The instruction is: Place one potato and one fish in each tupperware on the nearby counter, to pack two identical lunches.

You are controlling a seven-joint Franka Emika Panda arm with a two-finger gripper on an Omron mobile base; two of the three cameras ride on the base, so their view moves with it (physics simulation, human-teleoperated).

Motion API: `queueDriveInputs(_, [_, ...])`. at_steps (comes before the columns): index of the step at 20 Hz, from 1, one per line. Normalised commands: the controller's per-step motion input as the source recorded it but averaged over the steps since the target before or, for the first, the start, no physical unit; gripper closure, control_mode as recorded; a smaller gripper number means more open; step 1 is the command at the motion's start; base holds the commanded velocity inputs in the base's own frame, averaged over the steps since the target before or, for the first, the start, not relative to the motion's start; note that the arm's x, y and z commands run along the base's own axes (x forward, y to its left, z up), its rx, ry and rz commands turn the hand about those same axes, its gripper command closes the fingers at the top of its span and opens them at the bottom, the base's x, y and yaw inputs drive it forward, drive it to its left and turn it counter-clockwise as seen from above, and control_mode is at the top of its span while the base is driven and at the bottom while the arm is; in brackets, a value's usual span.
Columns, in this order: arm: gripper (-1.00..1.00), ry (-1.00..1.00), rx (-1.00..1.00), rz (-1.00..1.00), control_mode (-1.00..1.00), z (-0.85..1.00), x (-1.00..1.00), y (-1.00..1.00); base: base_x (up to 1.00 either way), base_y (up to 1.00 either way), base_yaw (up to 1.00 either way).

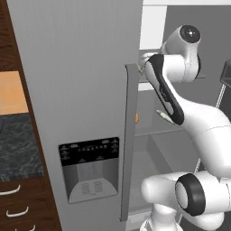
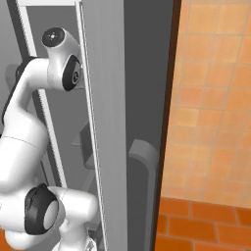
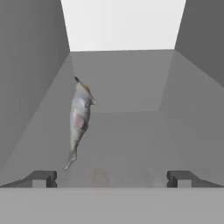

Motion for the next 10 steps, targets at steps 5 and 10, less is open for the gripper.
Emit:
queueDriveInputs(5, [-1.00,0.01,0.09,0.00,-1.00,-0.10,0.25,0.05,0.00,0.00,0.00])
queueDriveInputs(10, [-1.00,0.03,0.04,0.14,-1.00,-0.52,0.39,0.00,0.00,0.00,0.00])
